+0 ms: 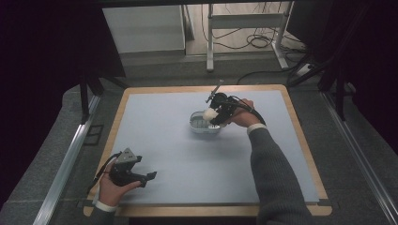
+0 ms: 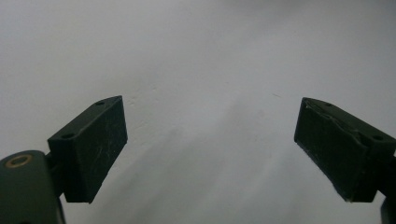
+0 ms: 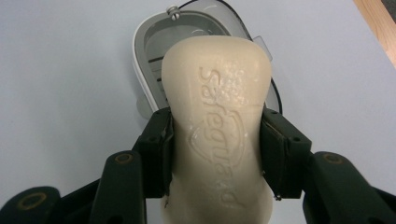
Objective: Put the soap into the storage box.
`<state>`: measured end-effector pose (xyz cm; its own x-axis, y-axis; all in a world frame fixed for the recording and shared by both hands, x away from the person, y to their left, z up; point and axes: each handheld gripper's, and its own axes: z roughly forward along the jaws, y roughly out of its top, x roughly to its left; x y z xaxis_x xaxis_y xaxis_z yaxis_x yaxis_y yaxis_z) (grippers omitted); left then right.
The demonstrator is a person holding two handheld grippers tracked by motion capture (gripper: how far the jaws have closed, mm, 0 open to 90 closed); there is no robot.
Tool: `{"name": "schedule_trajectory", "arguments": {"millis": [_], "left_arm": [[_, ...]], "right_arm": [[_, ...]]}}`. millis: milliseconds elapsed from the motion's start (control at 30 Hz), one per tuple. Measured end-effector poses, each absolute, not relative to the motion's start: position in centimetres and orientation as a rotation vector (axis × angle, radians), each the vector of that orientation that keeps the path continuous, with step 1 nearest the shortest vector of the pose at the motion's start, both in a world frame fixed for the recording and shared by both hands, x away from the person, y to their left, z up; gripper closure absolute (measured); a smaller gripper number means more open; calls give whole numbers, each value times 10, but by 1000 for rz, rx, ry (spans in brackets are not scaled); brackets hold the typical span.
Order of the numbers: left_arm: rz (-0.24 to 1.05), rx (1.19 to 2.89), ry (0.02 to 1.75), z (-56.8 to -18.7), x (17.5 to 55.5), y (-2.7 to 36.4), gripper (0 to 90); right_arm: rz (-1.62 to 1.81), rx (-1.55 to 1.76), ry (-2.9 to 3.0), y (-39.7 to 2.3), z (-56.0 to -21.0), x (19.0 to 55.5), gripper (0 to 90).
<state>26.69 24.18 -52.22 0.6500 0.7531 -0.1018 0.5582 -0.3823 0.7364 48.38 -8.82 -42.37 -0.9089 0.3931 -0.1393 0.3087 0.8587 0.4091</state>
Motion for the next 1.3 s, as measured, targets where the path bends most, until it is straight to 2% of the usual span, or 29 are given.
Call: {"name": "schedule_trajectory", "arguments": {"millis": [1067,1300], "left_arm": [[326,2092,1018,-522,267,243,99],[337,2091,1018,-521,267,246,99]], "right_arm": [[516,446,2860,-59,-451,500,484],[597,471,2828,-62,-445,499,474]]}}
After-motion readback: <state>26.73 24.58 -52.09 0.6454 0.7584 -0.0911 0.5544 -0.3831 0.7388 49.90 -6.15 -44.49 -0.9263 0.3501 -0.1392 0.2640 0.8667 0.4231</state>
